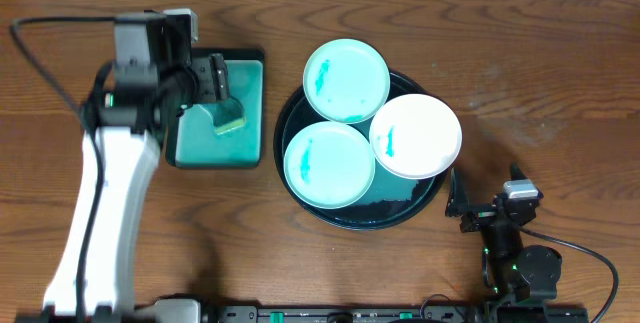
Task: Clean dirty plates on tray and stack at the side
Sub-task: 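Lower the left gripper into the basin and grasp the green sponge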
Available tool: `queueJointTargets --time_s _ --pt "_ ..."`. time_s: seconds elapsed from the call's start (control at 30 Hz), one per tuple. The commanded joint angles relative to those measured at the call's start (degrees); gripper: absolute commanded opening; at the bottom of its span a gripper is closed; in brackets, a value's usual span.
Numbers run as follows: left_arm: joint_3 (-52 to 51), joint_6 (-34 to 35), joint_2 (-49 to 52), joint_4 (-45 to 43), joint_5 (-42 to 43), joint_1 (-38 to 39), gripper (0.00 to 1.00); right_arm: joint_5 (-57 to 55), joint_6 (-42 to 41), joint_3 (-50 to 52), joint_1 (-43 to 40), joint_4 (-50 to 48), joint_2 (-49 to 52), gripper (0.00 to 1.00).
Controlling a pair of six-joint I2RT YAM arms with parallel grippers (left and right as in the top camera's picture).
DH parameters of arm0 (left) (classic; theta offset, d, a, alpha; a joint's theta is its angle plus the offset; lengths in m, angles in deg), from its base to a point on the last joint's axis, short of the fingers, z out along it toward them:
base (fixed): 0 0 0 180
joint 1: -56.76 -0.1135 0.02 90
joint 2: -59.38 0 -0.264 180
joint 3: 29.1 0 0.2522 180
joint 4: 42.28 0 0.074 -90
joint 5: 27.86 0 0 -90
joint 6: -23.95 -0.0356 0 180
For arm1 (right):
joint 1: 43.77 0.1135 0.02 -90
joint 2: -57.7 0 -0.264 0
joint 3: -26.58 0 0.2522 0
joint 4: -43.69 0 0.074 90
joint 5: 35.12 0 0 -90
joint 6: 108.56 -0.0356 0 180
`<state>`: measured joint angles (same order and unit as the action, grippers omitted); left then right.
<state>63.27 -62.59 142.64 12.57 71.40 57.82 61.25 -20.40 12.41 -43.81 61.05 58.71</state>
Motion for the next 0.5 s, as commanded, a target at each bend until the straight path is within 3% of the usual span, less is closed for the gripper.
queueJointTargets --time_s 0.0,0.2,0.23,0.27,0.47 --pt "8.20 5.49 7.82 5.35 -0.26 -2.21 0.79 -0.13 0.83 0.09 0.09 0.20 -0.20 0.99" --pt "9.60 5.88 16.13 6.03 3.02 -1.95 0.79 -0.13 0.83 0.09 0.09 0.20 -0.20 0.99" --pt "9.60 5.90 17.22 6.01 3.21 -1.95 0.96 -0.13 0.83 0.09 0.07 0.20 -0.20 0.99" --pt "9.60 6.45 18.69 6.01 3.19 -1.95 1.00 -0.13 0.83 0.09 0.07 0.20 -0.20 0.99" --pt "9.49 16.04 26.60 6.03 3.19 -1.95 1.00 -0.13 0.83 0.09 0.09 0.20 -0.20 0.99"
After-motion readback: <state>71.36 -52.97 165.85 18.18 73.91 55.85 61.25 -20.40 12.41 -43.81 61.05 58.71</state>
